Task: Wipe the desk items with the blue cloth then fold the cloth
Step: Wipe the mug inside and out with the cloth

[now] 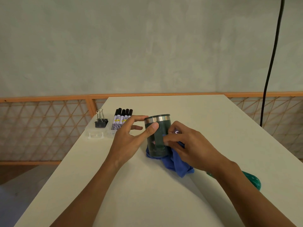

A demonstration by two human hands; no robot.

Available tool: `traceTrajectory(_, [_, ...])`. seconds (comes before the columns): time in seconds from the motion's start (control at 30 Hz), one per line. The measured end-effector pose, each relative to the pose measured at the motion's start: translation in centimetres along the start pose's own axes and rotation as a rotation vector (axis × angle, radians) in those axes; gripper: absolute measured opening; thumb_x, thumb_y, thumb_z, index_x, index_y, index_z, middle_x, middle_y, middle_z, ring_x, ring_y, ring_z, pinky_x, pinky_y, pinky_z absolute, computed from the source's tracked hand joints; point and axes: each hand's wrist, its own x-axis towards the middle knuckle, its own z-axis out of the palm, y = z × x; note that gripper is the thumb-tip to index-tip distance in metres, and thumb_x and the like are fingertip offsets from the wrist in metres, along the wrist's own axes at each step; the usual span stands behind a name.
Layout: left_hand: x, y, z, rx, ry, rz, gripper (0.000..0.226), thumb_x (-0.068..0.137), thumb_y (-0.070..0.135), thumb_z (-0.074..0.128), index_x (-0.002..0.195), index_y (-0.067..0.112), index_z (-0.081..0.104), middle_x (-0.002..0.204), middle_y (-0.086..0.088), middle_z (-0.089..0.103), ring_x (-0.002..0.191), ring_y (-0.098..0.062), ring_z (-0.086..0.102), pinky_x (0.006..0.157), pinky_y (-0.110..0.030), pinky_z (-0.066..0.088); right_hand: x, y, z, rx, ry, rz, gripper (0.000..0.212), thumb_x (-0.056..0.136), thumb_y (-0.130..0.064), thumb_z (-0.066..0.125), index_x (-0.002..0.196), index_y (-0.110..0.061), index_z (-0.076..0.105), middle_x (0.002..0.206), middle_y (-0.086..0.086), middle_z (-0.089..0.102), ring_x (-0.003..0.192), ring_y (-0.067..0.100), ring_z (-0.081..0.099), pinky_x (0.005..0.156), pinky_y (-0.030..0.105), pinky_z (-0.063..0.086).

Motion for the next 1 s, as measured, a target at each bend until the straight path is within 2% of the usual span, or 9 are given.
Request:
traceTrajectory(0.07, [0.0, -0.2, 0.0, -0.003, 0.011, 0.003, 0.052, 0.082, 0.071, 0.077, 0.126, 0.046, 0.067, 0.133, 0.031, 0.063, 0.116, 0.002, 0.065, 0.088, -0.023, 0.049, 0.0, 0.0, -0.2, 0.072, -0.034, 0.039, 0.019, 0.105, -0.021, 0.065, 0.106, -0.036, 0.076, 0.111, -0.016, 0.054, 0.092, 0.011, 0.057, 0.078, 0.03, 0.051])
traceTrajectory(0.17, [-0.1, -0.2, 0.2, -0.013, 0.036, 0.009, 0.055, 0.078, 0.07, 0.081, 0.123, 0.042, 0.067, 0.133, 0.027, 0.064, 0.115, 0.0, 0.066, 0.086, -0.026, 0.053, 0.0, -0.1, -0.7, 0.214, -0.072, 0.131, 0.019, 0.103, -0.017, 0.068, 0.105, -0.033, 0.079, 0.109, -0.016, 0.062, 0.101, 0.011, 0.061, 0.085, 0.022, 0.049])
traceTrajectory(0.27, [-0.1, -0.4, 0.5, -0.015, 0.055, 0.028, 0.055, 0.077, 0.07, 0.082, 0.121, 0.041, 0.065, 0.135, 0.024, 0.063, 0.113, -0.002, 0.068, 0.084, -0.028, 0.055, -0.2, -0.3, -1.2, 0.381, -0.095, 0.243, 0.019, 0.104, -0.016, 0.068, 0.104, -0.031, 0.08, 0.107, -0.013, 0.073, 0.101, 0.011, 0.067, 0.088, 0.019, 0.049])
traceTrajectory(0.47, [-0.1, -0.4, 0.7, -0.026, 0.052, 0.046, 0.057, 0.073, 0.074, 0.082, 0.117, 0.042, 0.064, 0.135, 0.023, 0.062, 0.111, -0.001, 0.069, 0.077, -0.017, 0.052, -0.1, -0.8, -1.6, 0.706, -0.072, 0.431, 0.018, 0.107, -0.021, 0.063, 0.108, -0.025, 0.081, 0.107, -0.006, 0.081, 0.105, 0.014, 0.075, 0.106, 0.041, 0.056])
traceTrajectory(0.57, [-0.1, -0.6, 0.6, -0.024, 0.044, 0.069, 0.06, 0.072, 0.078, 0.082, 0.117, 0.042, 0.064, 0.135, 0.023, 0.061, 0.109, 0.0, 0.07, 0.073, -0.015, 0.054, 0.0, -1.0, -2.3, 0.827, 0.061, 0.438, 0.019, 0.108, -0.02, 0.062, 0.11, -0.023, 0.08, 0.11, -0.002, 0.08, 0.107, 0.018, 0.075, 0.103, 0.043, 0.057])
traceTrajectory(0.73, [0.0, -0.6, 0.8, -0.008, 0.073, 0.072, 0.04, 0.085, 0.062, 0.078, 0.116, 0.038, 0.067, 0.133, 0.023, 0.064, 0.105, 0.003, 0.07, 0.073, -0.01, 0.053, 0.0, -1.4, -2.2, 0.862, 0.154, 0.332, 0.018, 0.105, -0.027, 0.066, 0.121, -0.027, 0.075, 0.116, 0.002, 0.076, 0.11, 0.031, 0.073, 0.102, 0.054, 0.058])
traceTrajectory(0.8, [0.0, -0.7, 0.8, 0.015, 0.099, 0.089, 0.027, 0.093, 0.057, 0.074, 0.112, 0.038, 0.069, 0.129, 0.021, 0.067, 0.103, 0.006, 0.069, 0.072, -0.007, 0.051, 0.0, -1.6, -1.9, 0.785, 0.137, 0.305, 0.019, 0.103, -0.028, 0.07, 0.121, -0.032, 0.076, 0.117, -0.007, 0.075, 0.105, 0.025, 0.073, 0.097, 0.045, 0.059])
traceTrajectory(0.9, [0.0, -0.8, 0.6, 0.036, 0.114, 0.102, 0.02, 0.095, 0.054, 0.073, 0.108, 0.038, 0.071, 0.126, 0.021, 0.069, 0.103, 0.006, 0.068, 0.074, -0.006, 0.05, -0.1, -1.7, -2.0, 0.639, 0.106, 0.269, 0.018, 0.099, -0.031, 0.074, 0.115, -0.039, 0.077, 0.119, -0.016, 0.074, 0.093, 0.014, 0.07, 0.084, 0.023, 0.053])
traceTrajectory(1.0, [0.3, -1.2, 0.3, 0.039, 0.125, 0.098, 0.021, 0.094, 0.056, 0.073, 0.107, 0.039, 0.071, 0.124, 0.023, 0.07, 0.103, 0.006, 0.069, 0.079, -0.017, 0.058, -0.4, -1.3, -2.2, 0.556, 0.118, 0.213, 0.019, 0.093, -0.028, 0.081, 0.11, -0.038, 0.081, 0.11, -0.014, 0.075, 0.088, 0.015, 0.066, 0.075, 0.021, 0.052])
